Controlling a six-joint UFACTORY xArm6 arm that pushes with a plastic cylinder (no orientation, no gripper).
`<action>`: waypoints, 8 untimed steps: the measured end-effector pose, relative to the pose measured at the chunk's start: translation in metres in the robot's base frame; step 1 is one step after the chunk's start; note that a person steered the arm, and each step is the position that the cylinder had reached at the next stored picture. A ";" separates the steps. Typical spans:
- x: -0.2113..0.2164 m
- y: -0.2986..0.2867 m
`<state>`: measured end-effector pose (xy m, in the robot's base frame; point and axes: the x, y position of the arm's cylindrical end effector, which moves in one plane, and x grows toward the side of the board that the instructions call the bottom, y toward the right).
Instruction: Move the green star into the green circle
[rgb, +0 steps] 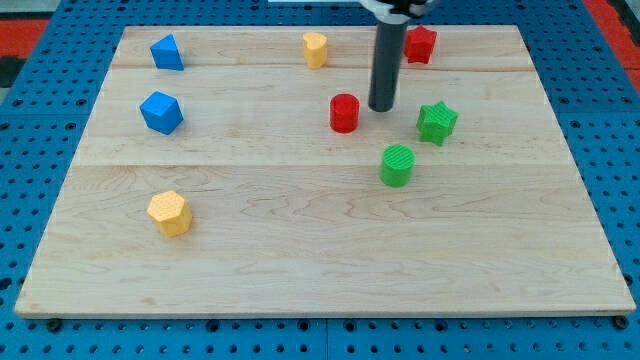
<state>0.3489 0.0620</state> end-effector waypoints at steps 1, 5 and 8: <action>0.000 -0.004; -0.008 0.081; 0.020 0.082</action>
<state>0.3685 0.1436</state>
